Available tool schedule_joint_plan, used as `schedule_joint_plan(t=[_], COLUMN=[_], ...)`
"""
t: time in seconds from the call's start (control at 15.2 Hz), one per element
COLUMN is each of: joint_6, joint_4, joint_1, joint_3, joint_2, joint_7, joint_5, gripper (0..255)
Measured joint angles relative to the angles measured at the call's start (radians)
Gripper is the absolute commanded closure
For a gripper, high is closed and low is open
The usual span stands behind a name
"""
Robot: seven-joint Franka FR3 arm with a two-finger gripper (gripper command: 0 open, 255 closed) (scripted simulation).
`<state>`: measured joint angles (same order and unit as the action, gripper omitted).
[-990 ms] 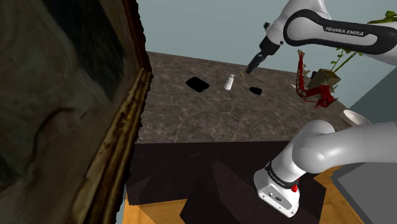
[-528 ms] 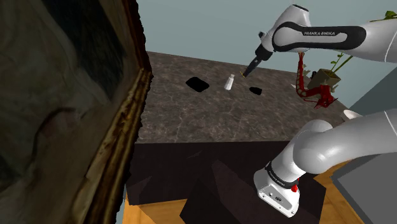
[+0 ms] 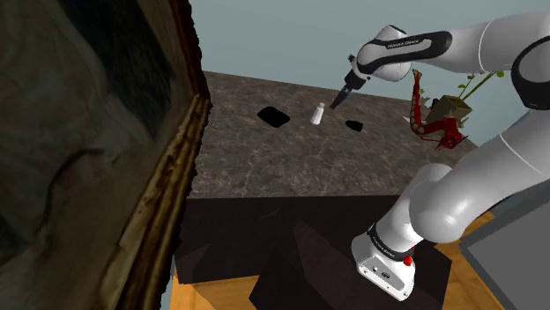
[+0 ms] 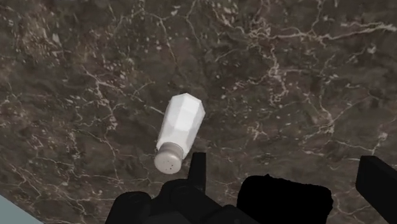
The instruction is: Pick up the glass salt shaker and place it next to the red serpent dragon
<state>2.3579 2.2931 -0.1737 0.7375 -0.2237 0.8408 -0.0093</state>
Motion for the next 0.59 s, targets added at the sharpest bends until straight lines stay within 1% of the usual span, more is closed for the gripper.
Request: schedule_joint_plan(t=[0.13,0.26,0.33,0.4,0.46,0.53,0.59], joint_6=[0.031,0.033,0.021,0.013,0.006,-0.009,-0.014], joint_4=[-0.046,-0.089,-0.142,-0.178,-0.21,-0.25,-0.269], joint_1=[-0.038,-0.048,-0.045,-0.028,-0.004,0.024,0.044], joint_3=[0.065,0.104,0.118,0.115,0.104,0.087,0.075], joint_2=[0.108,0.198,0.279,0.344,0.4,0.454,0.483], joint_7=[0.124,0.248,0.325,0.399,0.458,0.507,0.537], joint_5=[0.119,0.236,0.322,0.407,0.475,0.532,0.565], gripper=[0,0,0,0,0,0,0])
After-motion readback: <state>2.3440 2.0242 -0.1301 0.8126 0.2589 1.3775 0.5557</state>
